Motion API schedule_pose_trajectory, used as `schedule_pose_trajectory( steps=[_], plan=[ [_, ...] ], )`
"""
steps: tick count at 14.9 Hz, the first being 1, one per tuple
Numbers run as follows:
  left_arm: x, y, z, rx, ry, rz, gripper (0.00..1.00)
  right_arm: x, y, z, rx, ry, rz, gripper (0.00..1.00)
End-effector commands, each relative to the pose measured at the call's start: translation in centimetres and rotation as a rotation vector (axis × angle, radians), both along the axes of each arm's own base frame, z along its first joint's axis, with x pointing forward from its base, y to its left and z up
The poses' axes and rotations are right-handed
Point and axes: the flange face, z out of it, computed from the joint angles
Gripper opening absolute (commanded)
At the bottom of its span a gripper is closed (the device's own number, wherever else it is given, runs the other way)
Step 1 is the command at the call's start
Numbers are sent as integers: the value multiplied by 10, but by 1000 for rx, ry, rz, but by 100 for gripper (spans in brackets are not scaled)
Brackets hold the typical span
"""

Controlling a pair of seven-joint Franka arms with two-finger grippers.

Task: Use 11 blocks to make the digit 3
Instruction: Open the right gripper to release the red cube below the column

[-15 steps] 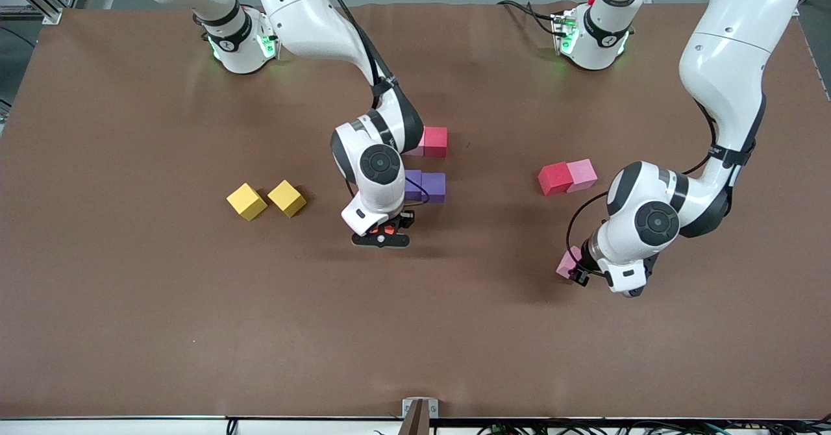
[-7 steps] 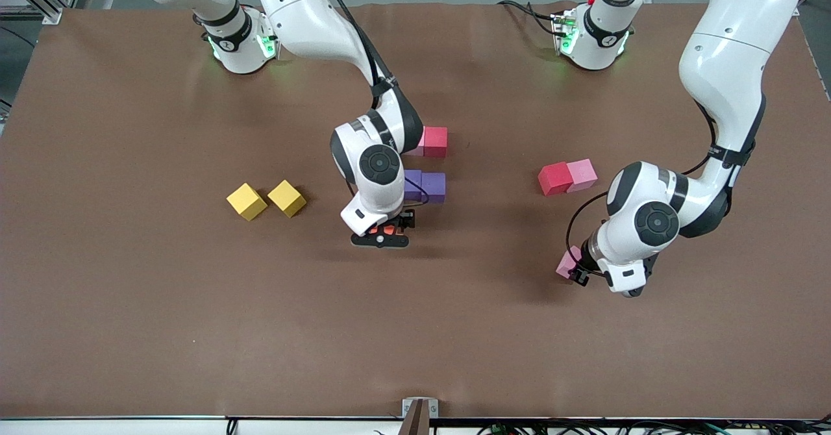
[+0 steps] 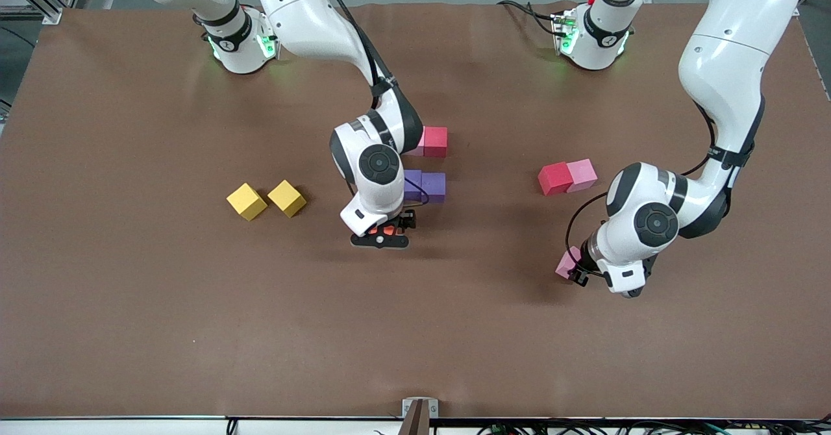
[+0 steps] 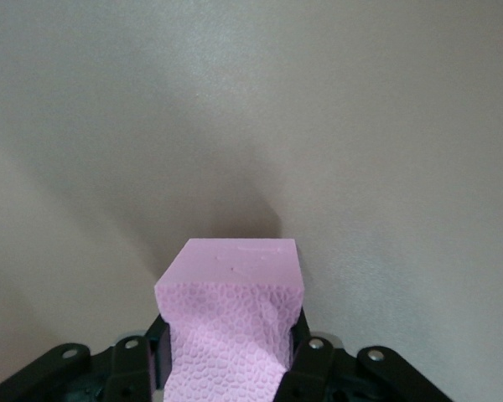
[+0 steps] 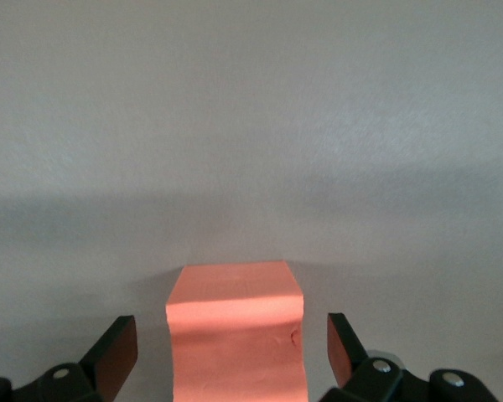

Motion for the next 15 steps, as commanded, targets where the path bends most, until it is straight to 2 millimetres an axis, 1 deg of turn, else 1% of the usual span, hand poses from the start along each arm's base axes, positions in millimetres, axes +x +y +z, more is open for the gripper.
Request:
schedule_pose_trajectory(
  steps=[1, 2, 3, 4, 5, 6, 7, 8, 9, 10, 11, 12, 13, 14, 15],
  plan=[
    [5, -23, 13, -18, -14, 42, 35, 9, -19, 41, 43, 4, -33, 100],
    [5, -38, 18, -21, -22, 60, 35, 16, -31, 52, 46, 19, -43, 100],
    [5, -52, 24, -27, -33, 76, 35, 24, -50, 73, 57, 39, -42, 100],
    [1, -67, 24, -26, -27, 92, 34, 33, -74, 97, 70, 71, -43, 100],
    [-2, -81, 23, -27, -19, 123, 34, 42, -107, 120, 80, 117, -52, 100],
    [-1, -94, 25, -34, -22, 159, 35, 47, -134, 142, 95, 152, -55, 100],
    [-1, -109, 24, -47, -21, 196, 34, 51, -165, 168, 103, 177, -83, 100],
    [-3, -130, 25, -71, -15, 245, 34, 57, -198, 188, 114, 189, -125, 100],
    [-2, -148, 28, -92, -18, 293, 34, 63, -230, 203, 135, 198, -171, 100],
    [-1, -164, 28, -108, -18, 350, 35, 66, -259, 213, 144, 220, -210, 100],
    [-2, -182, 32, -122, -23, 394, 35, 64, -283, 220, 142, 254, -237, 100],
    [-8, -199, 32, -129, -20, 426, 35, 64, -315, 225, 144, 289, -287, 100],
    [-14, -215, 31, -133, -18, 445, 35, 67, -343, 234, 147, 294, -329, 100],
    [-19, -230, 28, -136, -16, 459, 35, 71, -367, 243, 148, 286, -360, 100],
    [-24, -245, 22, -132, -16, 491, 35, 71, -390, 247, 147, 294, -396, 100]
  ],
)
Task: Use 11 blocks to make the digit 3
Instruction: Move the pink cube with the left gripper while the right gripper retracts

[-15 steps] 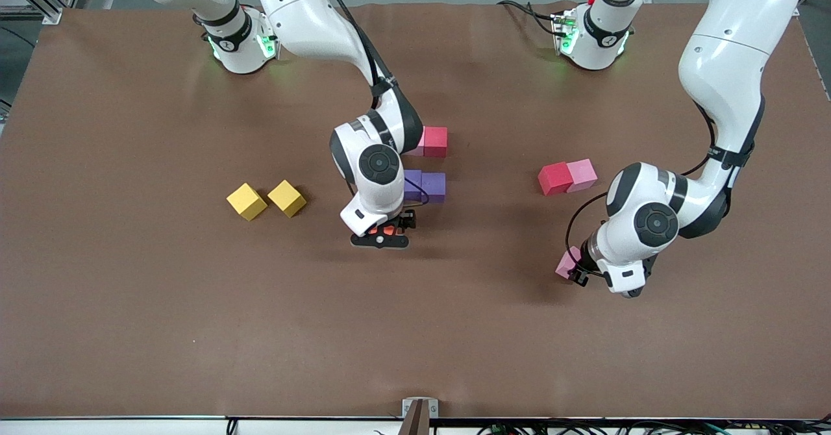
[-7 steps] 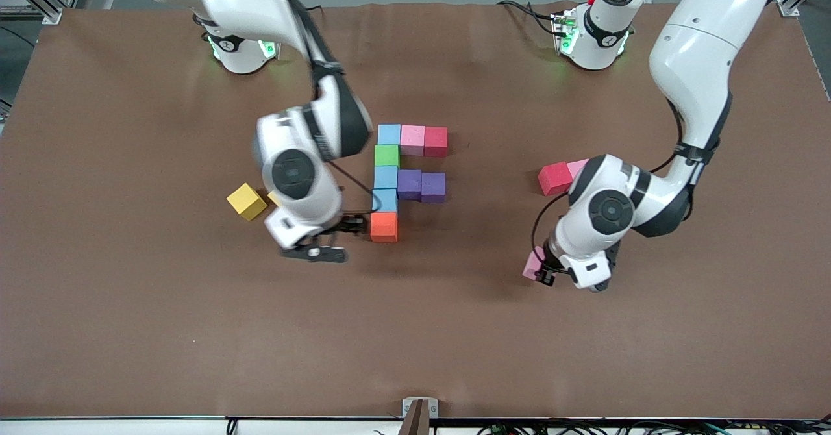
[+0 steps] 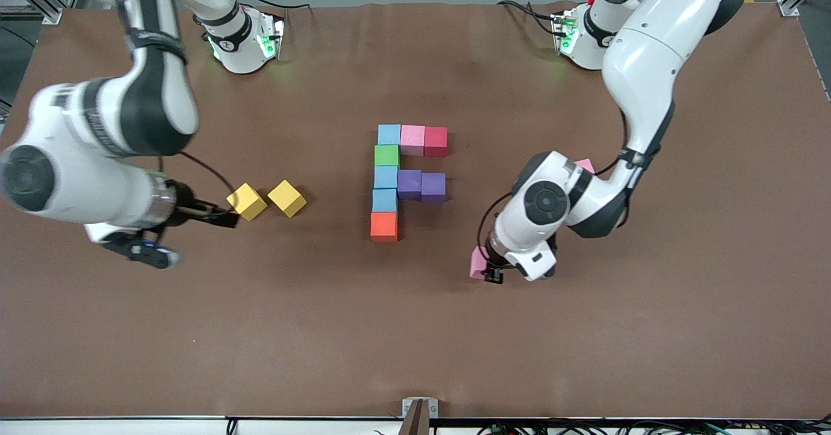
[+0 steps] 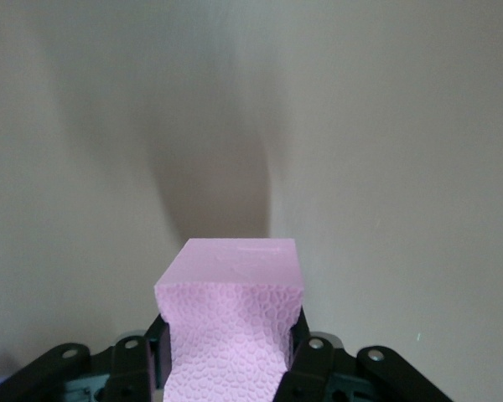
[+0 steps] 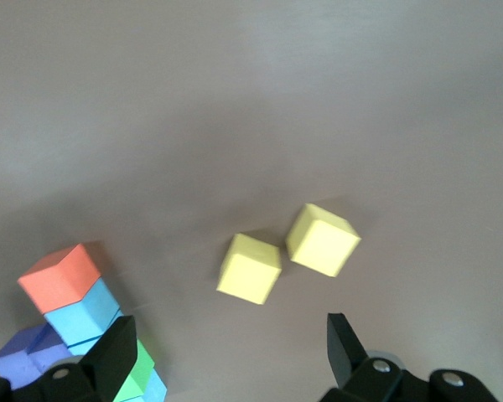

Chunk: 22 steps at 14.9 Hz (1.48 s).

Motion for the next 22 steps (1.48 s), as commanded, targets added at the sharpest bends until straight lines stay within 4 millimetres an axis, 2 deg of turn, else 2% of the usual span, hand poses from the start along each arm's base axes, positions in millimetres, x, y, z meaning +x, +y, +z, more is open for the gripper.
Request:
schedule_pose_trajectory(
  steps=[1, 4, 6, 10, 15, 18, 22],
  plan=[
    [-5, -36, -7, -8, 5, 94, 35, -3, -56, 11, 3, 32, -74, 100],
    [-24, -72, -13, -13, -2, 194, 35, -8, -93, 25, -18, 27, 50, 100],
    [-40, -95, -22, -29, -1, 196, 35, -10, -96, 40, -63, 35, 106, 100],
    [-73, -126, -48, -11, 36, 190, 36, -10, -100, 63, -134, 27, 190, 100],
    [-90, -145, -54, -7, 45, 171, 37, -8, -115, 65, -134, 12, 221, 100],
    [-92, -148, -58, -17, 38, 162, 37, -7, -149, 67, -133, 0, 165, 100],
    [-100, -155, -68, -17, 42, 147, 37, -4, -150, 82, -144, -35, 165, 100]
  ],
)
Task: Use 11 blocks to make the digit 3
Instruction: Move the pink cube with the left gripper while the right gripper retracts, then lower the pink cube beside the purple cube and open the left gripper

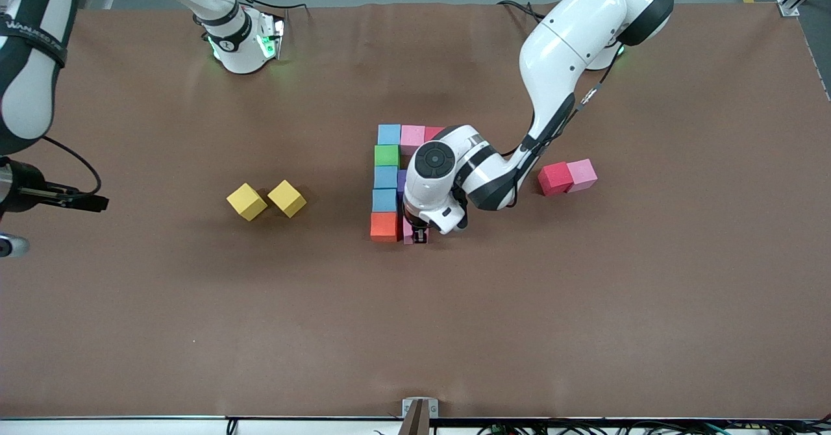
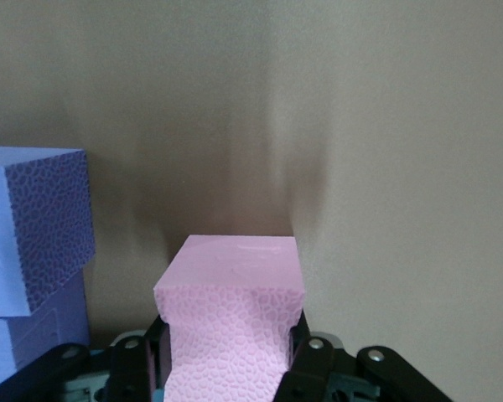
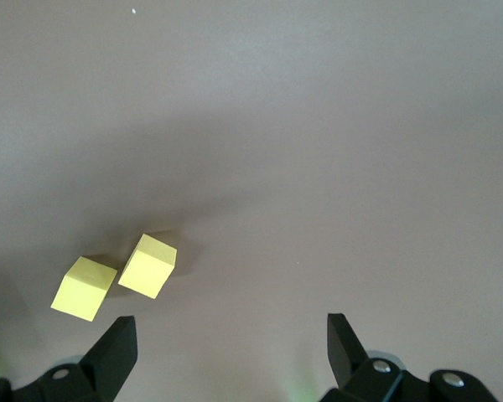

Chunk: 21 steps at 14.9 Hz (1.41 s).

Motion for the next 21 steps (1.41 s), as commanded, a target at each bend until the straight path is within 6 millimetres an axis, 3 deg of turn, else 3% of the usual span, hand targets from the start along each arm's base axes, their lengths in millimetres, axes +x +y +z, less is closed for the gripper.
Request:
schedule_pose_trajectory(
  steps=[1, 7, 9, 11, 12, 13, 16, 19, 21],
  plan=[
    [-4, -10, -19, -26, 3, 3, 37, 1, 6, 12, -5, -20, 18, 100],
    [1, -11, -17, -68, -44, -5, 39, 4, 5, 11, 19, -40, 0, 100],
    [2, -10, -20, -64, -45, -5, 39, 5, 12, 10, 24, -41, 9, 100],
    [2, -9, -20, -60, -49, -10, 46, 6, 22, 10, 22, -42, 26, 100],
    [3, -8, -17, -59, -53, -16, 65, 5, 22, 10, 26, -39, 26, 100],
    [3, -9, -14, -59, -58, -21, 100, 5, 23, 9, 27, -38, 26, 100],
    [12, 3, 2, -45, -76, -23, 100, 4, 21, 4, 30, -21, 22, 100],
    [6, 6, 42, -3, -74, -62, 100, 4, 13, 3, 32, -29, 11, 100],
    [-5, 21, 70, 32, -54, -106, 100, 6, 13, -1, 35, -39, 10, 100]
  ],
)
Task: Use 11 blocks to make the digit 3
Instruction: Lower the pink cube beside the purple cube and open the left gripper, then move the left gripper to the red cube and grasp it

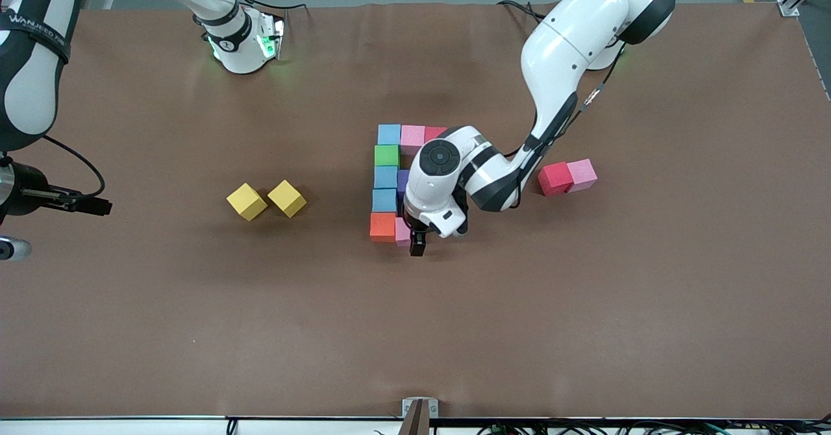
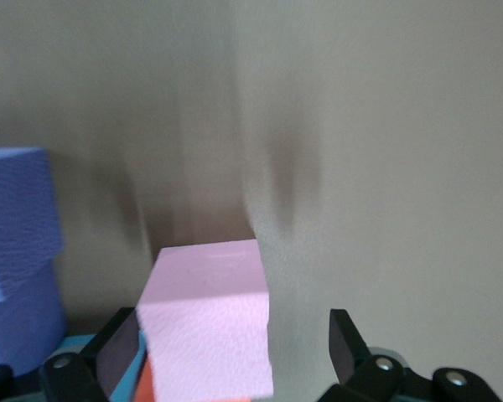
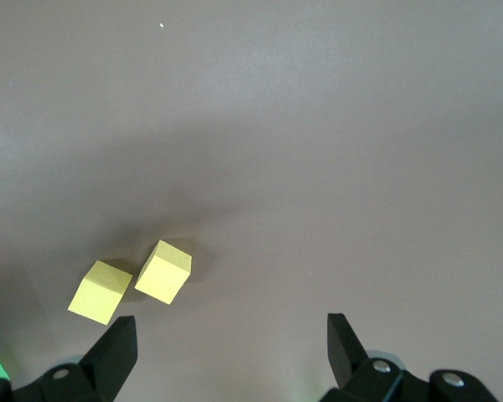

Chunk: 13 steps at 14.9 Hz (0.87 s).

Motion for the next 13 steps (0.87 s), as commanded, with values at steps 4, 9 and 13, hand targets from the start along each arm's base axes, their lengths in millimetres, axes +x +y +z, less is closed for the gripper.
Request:
schedule_pose_trajectory(
  steps=[4, 9, 13],
  plan=[
    [-40, 78, 77, 60, 59, -74, 100, 4, -10, -8, 78, -19, -2, 100],
    [-58, 170, 72, 137, 116, -24, 100, -6, -20, 7, 99, -33, 33, 100],
    [-62, 246, 66, 186, 148, 78, 100, -19, -22, 16, 99, -54, 46, 100]
  ],
)
